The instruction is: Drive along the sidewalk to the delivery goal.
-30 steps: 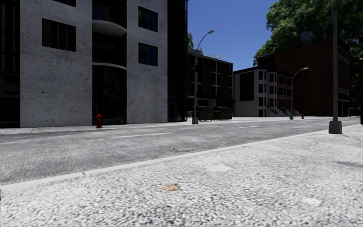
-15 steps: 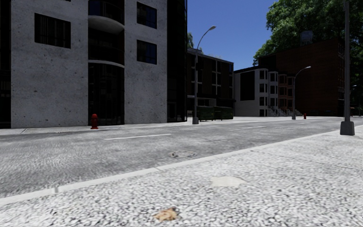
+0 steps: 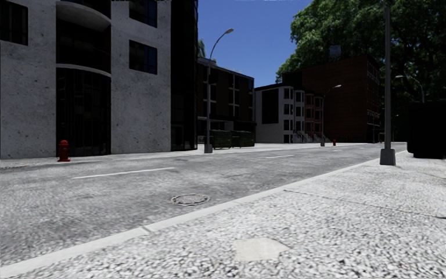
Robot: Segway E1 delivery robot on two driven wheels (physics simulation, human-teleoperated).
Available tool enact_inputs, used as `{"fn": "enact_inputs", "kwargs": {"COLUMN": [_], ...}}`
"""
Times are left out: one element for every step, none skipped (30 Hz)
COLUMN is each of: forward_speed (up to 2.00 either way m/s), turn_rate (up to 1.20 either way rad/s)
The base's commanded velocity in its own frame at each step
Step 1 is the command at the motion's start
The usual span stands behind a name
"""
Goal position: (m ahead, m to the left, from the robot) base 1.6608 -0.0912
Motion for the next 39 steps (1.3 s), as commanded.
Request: {"fn": "enact_inputs", "kwargs": {"forward_speed": [1.15, 1.15, 1.15, 1.15, 1.15, 1.15, 1.15, 1.15, 1.15, 1.15, 1.15, 1.15, 1.15, 1.15, 1.15, 1.15, 1.15, 1.15, 1.15, 1.15, 1.15, 1.15, 1.15, 1.15, 1.15, 1.15, 1.15, 1.15, 1.15, 1.15, 1.15, 1.15, 1.15, 1.15, 1.15, 1.15, 1.15, 1.15, 1.15], "turn_rate": [-0.01, -0.01, -0.01, -0.01, -0.01, -0.01, -0.01, -0.01, -0.01, -0.01, -0.01, -0.01, -0.01, -0.01, -0.01, -0.47, -0.92, -0.92, -1.2, -1.2, -1.2, -1.2, -1.2, -1.2, -1.2, -1.2, -1.2, -1.2, -1.2, -0.86, 0.0, 0.0, 0.0, 0.0, 0.0, 0.0, 0.0, 0.0, 0.0]}}
